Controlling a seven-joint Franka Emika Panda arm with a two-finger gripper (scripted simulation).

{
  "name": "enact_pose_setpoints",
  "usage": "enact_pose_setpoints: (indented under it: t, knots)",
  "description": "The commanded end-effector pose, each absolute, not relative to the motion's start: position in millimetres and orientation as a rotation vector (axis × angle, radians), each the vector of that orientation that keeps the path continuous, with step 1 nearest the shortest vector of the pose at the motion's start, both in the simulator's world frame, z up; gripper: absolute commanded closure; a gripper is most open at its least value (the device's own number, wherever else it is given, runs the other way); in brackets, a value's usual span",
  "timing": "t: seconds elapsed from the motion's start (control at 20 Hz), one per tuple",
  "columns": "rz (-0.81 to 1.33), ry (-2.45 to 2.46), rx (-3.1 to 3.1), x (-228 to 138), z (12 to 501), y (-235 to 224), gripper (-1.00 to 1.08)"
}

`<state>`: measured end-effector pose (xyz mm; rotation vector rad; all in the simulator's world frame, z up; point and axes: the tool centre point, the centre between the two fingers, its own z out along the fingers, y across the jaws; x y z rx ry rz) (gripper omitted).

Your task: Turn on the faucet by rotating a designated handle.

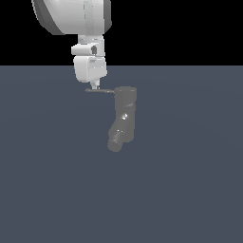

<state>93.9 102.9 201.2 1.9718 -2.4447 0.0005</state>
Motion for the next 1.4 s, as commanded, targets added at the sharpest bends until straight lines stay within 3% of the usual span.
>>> enact_pose_setpoints:
  t: [0.0,1.35]
  knots:
    - [0.001,-2.445,1.972,87.2,201.2,104.3,1.08]
    - [0.001,-2.445,1.971,7.2,201.3,119.2,1.08]
